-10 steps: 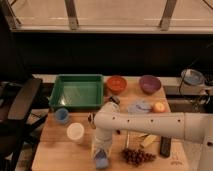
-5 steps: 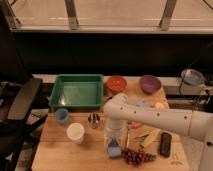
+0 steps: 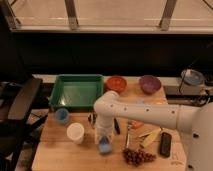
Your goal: Wipe table surface with sponge
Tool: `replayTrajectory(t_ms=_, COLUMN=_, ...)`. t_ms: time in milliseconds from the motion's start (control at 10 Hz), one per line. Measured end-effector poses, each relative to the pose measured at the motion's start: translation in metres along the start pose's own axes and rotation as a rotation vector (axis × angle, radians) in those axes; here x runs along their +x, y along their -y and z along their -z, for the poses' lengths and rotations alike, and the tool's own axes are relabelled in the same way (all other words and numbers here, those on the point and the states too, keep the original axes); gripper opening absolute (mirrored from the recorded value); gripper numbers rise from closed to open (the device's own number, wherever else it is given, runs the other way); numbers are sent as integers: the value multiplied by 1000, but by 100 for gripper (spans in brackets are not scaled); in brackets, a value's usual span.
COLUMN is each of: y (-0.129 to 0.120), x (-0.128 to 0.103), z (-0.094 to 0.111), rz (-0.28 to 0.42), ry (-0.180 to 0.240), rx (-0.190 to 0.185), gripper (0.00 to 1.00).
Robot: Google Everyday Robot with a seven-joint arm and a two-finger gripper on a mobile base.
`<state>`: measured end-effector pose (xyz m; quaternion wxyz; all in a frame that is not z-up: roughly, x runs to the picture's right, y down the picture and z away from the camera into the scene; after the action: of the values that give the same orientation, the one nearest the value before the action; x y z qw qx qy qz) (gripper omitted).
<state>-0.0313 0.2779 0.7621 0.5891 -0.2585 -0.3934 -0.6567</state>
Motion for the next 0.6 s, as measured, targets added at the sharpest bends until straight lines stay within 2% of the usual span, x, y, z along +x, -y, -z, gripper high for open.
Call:
replayTrajectory(t_ms=100, y=23, x=-1, z=-5, rz=19, ry=7, rx=12, gripper=0)
replayTrajectory(t_ms=300, y=41, x=-10, z=-12, rz=30, ry=28, rx=16, gripper=0)
replayTrajectory(t_ms=500, y=43, x=-21, z=-15, rz=11, ry=41, rx=13, gripper=0)
replayTrajectory(t_ms=600, y=36, x=-24, z=-13, rz=-6, ry=39, rx=8, gripper=0)
